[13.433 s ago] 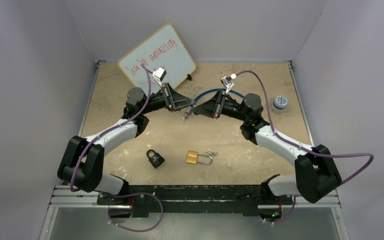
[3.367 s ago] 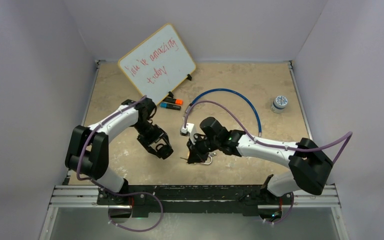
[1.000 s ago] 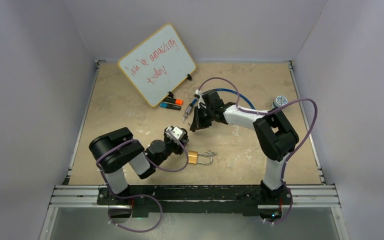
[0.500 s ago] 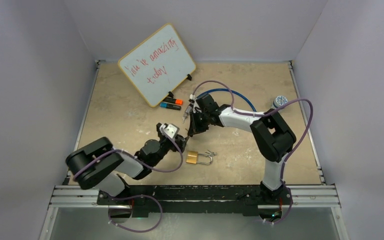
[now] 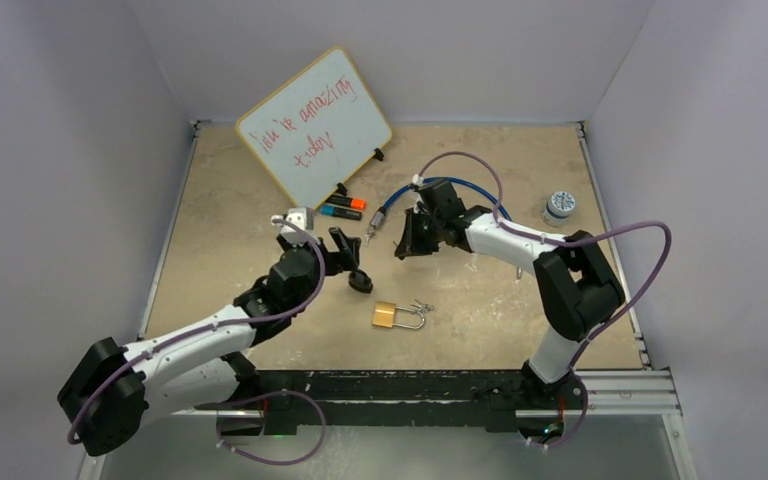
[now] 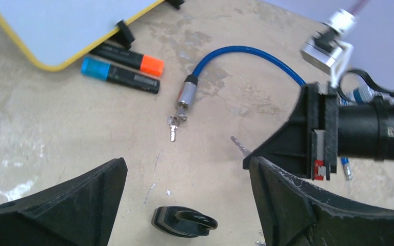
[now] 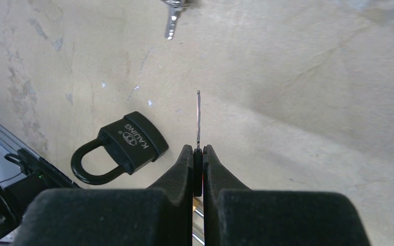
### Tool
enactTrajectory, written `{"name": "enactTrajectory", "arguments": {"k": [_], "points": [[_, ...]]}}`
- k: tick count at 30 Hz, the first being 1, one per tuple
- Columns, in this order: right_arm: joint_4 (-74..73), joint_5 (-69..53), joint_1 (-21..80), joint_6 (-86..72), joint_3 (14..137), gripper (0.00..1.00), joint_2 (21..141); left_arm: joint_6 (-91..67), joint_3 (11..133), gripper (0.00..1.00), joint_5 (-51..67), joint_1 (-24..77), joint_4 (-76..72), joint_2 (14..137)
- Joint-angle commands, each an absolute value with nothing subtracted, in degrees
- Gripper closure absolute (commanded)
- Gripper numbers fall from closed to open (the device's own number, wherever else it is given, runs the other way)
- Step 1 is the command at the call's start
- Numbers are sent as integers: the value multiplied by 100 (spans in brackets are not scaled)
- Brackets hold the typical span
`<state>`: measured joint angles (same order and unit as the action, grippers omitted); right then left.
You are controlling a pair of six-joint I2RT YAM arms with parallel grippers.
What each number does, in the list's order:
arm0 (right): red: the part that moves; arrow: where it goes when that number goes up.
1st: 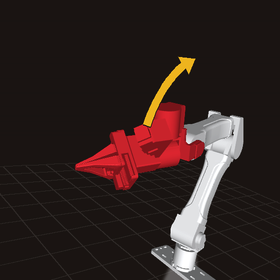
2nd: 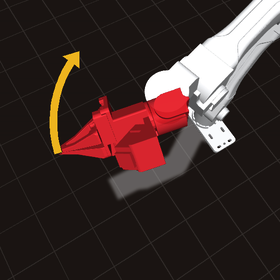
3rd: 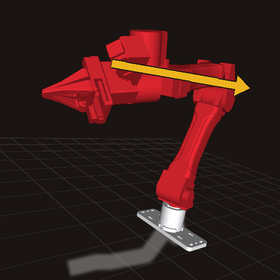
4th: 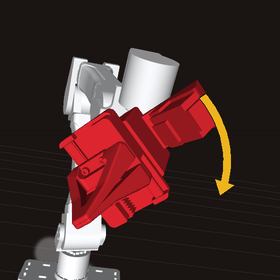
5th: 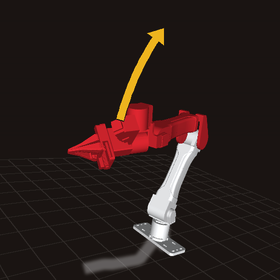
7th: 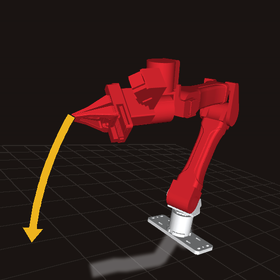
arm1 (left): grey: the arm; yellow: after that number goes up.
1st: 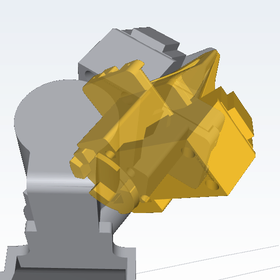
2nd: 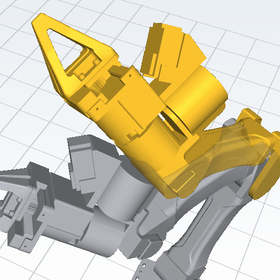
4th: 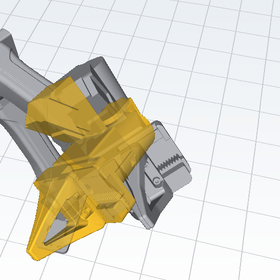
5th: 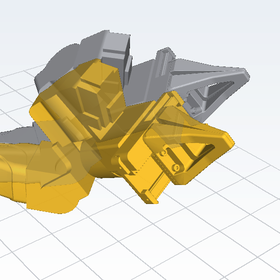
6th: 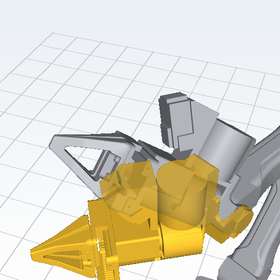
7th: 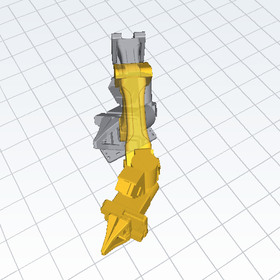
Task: Unlock with the key
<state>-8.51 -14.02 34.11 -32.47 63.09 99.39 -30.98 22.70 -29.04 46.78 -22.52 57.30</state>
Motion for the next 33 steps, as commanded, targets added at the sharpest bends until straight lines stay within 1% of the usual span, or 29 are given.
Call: {"name": "enactTrajectory", "arguments": {"k": [1, 4, 7, 12, 14, 18, 20, 23, 24, 25, 28, 31, 33], "points": [[-755, -1464, 3247, -3489, 6072, 100, 9808, -5274, 2963, 7, -2843, 4404, -147, 5880], [-736, -1526, 3226, -3487, 5986, 100, 9773, -5980, 3484, 6, -2562, 4444, 547, 6302], [-710, -1533, 3209, -3489, 5876, 100, 9715, -7186, 4291, 1, -2820, 4643, 2051, 6893], [-658, -1617, 3177, -3486, 5673, 100, 9645, -7904, 5035, 0, -2912, 4794, 3091, 7881], [-615, -1632, 3162, -3489, 5564, 100, 9606, -8308, 5253, 1, -2856, 4810, 3426, 8260], [-541, -1694, 3089, -3490, 5397, 100, 9548, -8616, 5651, 9, -2512, 4861, 3767, 9061], [-511, -1713, 3032, -3476, 5339, 100, 9509, -8810, 5857, 15, -2430, 4934, 4004, 9382], [-448, -1748, 2964, -3429, 5284, 100, 9447, -8842, 6129, 27, -2418, 4974, 4224, 9622], [-422, -1749, 2946, -3428, 5263, 100, 9433, -8790, 6175, 33, -2464, 4975, 4221, 9640], [-408, -1749, 2932, -3428, 5250, 100, 9428, -8728, 6212, 43, -2540, 4975, 4209, 9635], [-387, -1766, 2914, -3429, 5247, 100, 9413, -8296, 6360, 65, -2680, 4975, 4098, 9638], [-395, -1762, 2895, -3429, 5247, 100, 9398, -7373, 6535, 78, -2820, 4975, 3894, 9701], [-415, -1746, 2881, -3429, 5247, 100, 9373, -6290, 6536, 81, -2857, 4983, 3457, 9693]]}}
